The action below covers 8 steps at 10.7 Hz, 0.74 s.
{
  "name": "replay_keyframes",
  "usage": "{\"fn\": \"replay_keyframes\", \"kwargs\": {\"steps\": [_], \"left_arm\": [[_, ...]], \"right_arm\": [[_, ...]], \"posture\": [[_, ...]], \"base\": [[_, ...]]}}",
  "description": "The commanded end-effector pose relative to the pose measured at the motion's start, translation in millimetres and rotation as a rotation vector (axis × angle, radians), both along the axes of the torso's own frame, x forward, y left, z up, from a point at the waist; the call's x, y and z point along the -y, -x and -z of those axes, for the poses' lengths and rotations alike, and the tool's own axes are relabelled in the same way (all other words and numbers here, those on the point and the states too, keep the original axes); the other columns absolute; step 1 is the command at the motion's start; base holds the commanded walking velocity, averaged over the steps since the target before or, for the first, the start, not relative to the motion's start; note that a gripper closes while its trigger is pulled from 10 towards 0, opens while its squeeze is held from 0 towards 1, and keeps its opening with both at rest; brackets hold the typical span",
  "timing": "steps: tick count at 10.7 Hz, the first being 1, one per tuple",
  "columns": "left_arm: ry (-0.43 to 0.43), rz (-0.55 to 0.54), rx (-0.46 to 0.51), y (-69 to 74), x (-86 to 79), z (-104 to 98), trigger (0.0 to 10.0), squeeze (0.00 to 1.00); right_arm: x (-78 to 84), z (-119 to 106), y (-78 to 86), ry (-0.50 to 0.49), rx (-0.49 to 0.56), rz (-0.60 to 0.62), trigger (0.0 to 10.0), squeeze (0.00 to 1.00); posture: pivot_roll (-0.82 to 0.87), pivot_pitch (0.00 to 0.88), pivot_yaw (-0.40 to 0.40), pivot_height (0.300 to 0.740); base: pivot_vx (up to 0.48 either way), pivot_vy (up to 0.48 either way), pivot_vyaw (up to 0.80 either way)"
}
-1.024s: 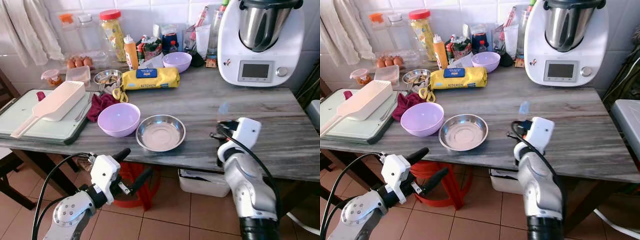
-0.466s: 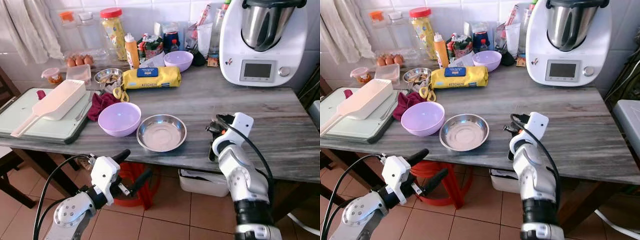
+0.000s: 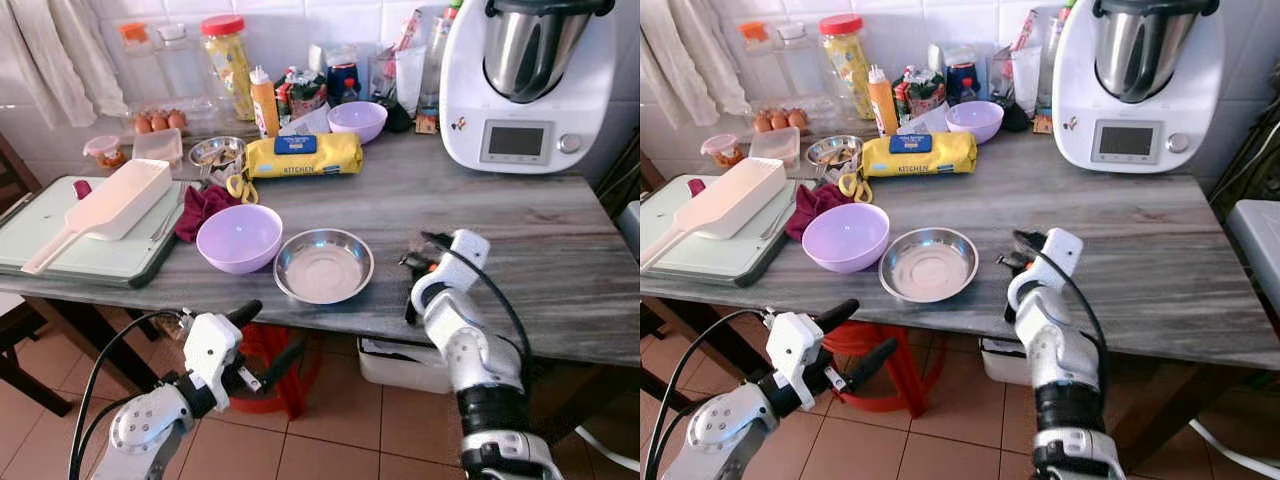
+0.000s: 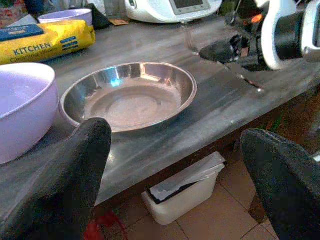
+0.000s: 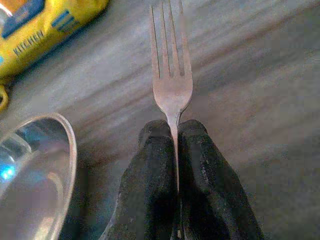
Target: Setting the table
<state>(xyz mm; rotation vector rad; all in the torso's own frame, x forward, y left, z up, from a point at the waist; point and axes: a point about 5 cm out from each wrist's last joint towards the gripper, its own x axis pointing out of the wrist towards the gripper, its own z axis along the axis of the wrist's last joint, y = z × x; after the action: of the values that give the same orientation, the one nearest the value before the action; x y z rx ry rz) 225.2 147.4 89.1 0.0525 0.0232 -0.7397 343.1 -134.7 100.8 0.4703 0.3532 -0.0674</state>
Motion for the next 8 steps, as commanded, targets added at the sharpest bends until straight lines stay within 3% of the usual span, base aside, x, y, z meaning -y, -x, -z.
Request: {"fn": "replay_keyframes", "kwargs": {"steps": [1, 8], "left_arm": [[-0.01, 0.016, 0.012, -1.9, 0.1, -1.7, 10.0, 0.0], [0.004, 0.029, 0.019, -4.0, 6.8, -2.8, 10.0, 0.0]], "right_arm": [[-5.9, -4.8, -5.0, -0.005, 0.01, -0.014, 10.0, 0.0], [-10.3, 1.3, -13.5, 0.0, -0.048, -0.043, 10.0, 0.0]], "posture": [[-0.02, 0.0, 0.082, 0.74], [-0.02, 0.0, 0.073, 0.74]], "base": [[0.0, 0.0, 0.0], [0.0, 0.0, 0.0]]}}
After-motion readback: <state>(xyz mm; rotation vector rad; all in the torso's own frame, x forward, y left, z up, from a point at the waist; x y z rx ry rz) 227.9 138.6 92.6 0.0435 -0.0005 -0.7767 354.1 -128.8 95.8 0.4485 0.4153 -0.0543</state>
